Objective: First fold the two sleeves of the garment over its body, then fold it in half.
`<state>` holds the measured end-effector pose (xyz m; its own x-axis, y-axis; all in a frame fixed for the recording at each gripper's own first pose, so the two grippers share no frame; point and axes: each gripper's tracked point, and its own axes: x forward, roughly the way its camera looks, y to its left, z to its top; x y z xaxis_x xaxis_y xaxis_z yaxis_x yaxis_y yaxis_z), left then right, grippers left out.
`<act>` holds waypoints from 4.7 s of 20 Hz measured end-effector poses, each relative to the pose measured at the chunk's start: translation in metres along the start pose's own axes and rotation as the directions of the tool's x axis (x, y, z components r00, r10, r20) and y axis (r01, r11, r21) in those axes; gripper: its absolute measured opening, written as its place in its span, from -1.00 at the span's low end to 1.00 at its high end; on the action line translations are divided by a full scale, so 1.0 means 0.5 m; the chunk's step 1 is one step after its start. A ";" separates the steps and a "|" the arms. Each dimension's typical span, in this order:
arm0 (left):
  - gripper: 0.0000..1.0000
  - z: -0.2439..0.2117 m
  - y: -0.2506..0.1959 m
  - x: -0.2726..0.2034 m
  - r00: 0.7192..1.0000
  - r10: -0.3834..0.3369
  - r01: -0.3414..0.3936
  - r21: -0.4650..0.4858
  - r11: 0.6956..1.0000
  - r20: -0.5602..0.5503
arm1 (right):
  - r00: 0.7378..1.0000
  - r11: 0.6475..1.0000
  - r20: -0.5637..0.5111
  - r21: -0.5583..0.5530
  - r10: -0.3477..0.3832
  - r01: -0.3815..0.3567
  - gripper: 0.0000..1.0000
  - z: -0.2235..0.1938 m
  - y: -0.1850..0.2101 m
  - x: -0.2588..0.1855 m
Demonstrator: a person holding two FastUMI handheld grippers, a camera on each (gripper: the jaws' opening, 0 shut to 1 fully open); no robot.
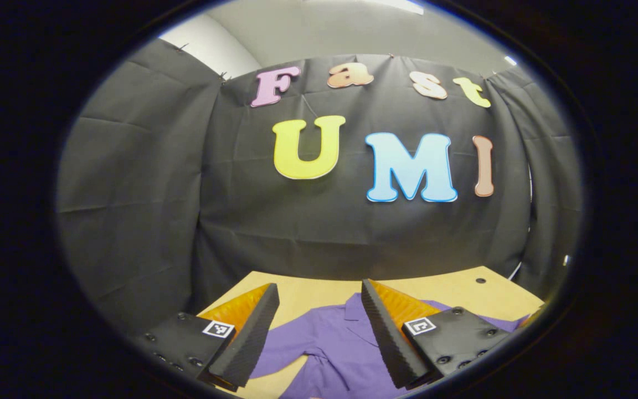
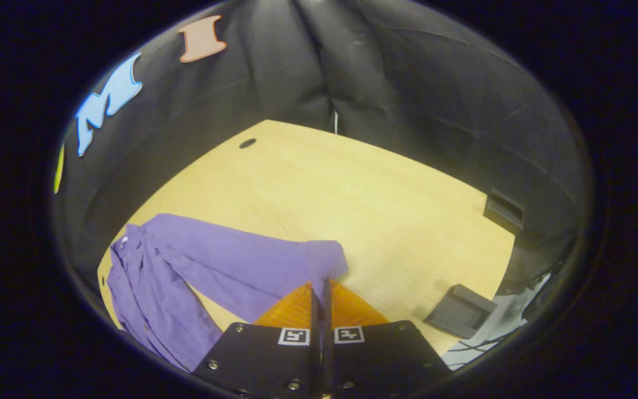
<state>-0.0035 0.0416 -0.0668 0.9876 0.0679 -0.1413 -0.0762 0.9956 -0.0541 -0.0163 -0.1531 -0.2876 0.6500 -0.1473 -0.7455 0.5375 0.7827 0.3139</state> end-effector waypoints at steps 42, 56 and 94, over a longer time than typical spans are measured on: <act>0.92 -0.059 0.323 -0.121 0.983 0.183 -0.183 -0.062 0.981 -0.008 | 0.736 0.415 -0.196 -0.719 0.648 -0.558 -0.97 -0.281 1.064 -0.130; 0.92 -0.087 0.379 -0.164 0.968 0.248 -0.250 -0.072 0.966 -0.030 | 0.787 0.349 -0.253 -0.790 0.563 -0.504 0.25 -0.389 1.058 -0.093; 0.94 -0.598 0.678 -0.189 0.588 0.589 -0.723 -0.034 0.690 -0.555 | 0.660 0.566 0.258 -0.766 0.706 -0.307 0.53 -0.009 0.748 -0.464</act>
<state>-0.1639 0.3533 -0.3671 0.4597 0.5907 -0.6632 -0.7714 0.6356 0.0314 0.0315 0.1763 0.0002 0.9466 0.2997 -0.1187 -0.3065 0.9508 -0.0439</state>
